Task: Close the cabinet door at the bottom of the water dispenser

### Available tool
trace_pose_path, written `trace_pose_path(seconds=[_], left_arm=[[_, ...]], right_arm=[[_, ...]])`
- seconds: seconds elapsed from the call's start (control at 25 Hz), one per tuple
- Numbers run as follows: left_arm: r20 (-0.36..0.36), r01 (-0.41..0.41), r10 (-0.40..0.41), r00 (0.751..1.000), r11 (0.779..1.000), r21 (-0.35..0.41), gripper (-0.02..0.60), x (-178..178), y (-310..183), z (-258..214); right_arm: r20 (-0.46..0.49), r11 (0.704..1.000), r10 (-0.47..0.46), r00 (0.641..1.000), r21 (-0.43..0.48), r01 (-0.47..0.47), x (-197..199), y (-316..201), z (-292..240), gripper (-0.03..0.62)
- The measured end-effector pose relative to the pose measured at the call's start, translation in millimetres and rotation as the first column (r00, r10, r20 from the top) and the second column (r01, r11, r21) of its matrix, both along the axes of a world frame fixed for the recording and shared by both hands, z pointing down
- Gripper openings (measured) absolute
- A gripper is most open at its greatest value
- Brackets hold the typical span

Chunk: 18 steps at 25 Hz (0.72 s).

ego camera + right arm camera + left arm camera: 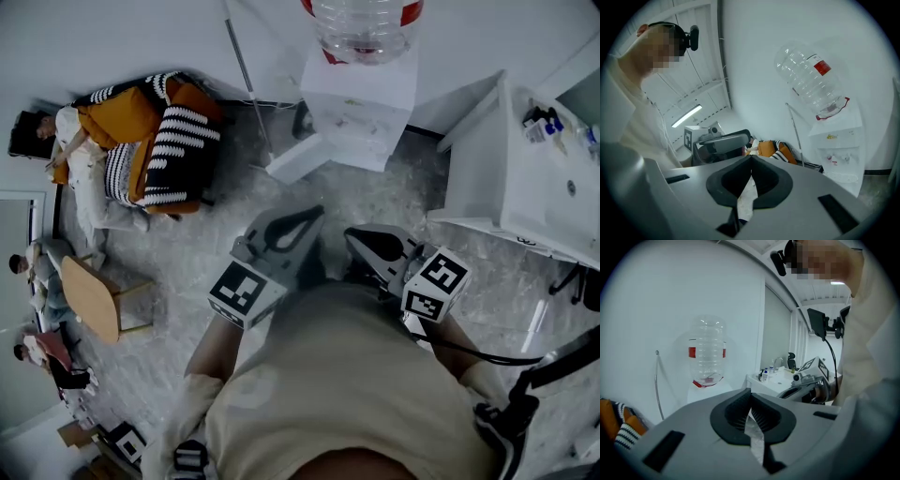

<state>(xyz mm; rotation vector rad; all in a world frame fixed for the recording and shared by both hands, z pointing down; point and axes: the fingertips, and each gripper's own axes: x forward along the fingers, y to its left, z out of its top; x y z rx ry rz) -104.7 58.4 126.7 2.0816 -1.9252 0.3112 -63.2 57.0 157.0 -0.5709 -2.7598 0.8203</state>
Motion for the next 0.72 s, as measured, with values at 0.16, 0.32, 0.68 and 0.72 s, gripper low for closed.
trace_pose_path(seconds=[0.16,0.32,0.68,0.72], left_arm=[[-0.036,0.019,-0.018,0.999,1.0,0.01,-0.005,-20,4,5],[-0.068,0.004,-0.004,0.998,1.0,0.0,-0.005,-47,10,19],[-0.109,-0.051,0.058,0.992,0.997,0.064,-0.005,-148,17,31],[-0.113,-0.052,0.059,0.992,0.997,0.06,-0.005,-161,21,34]], right_arm=[[-0.035,1.0,-0.02,0.999,0.011,0.021,-17,3,6,0.015],[-0.062,0.998,0.0,0.998,0.056,0.004,-43,8,12,0.015],[-0.157,0.998,0.044,0.987,0.06,-0.035,-135,33,25,0.015],[-0.165,0.998,0.04,0.986,0.059,-0.031,-147,39,26,0.015]])
